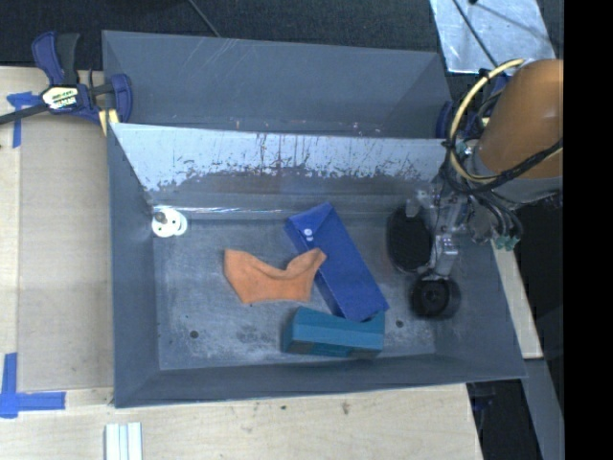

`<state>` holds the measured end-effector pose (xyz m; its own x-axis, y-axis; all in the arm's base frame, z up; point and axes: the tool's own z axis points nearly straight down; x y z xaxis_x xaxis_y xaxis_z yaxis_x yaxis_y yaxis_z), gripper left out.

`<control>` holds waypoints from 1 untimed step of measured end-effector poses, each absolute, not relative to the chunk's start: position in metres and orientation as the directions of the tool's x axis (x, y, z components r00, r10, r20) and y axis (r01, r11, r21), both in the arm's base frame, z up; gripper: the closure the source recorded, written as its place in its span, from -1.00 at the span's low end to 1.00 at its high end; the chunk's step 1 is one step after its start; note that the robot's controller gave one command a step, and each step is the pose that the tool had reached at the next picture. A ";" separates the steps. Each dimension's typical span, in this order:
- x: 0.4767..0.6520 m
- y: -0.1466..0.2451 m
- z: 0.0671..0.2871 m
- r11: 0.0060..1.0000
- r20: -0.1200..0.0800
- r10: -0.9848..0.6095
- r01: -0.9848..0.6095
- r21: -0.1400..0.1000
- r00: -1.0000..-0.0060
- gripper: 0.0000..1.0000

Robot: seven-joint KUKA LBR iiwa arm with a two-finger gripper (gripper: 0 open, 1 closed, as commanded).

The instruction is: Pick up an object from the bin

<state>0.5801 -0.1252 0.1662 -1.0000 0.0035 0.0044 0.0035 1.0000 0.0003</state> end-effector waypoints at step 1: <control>0.582 -0.125 0.171 1.000 -0.004 0.001 0.001 -0.001 -1.000 -1.00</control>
Offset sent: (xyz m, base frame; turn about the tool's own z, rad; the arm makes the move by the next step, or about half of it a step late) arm 0.0085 -0.0092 -0.0511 -0.0410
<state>0.5818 -0.1248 0.1712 -1.0000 0.0008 -0.0038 0.0008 1.0000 -0.0011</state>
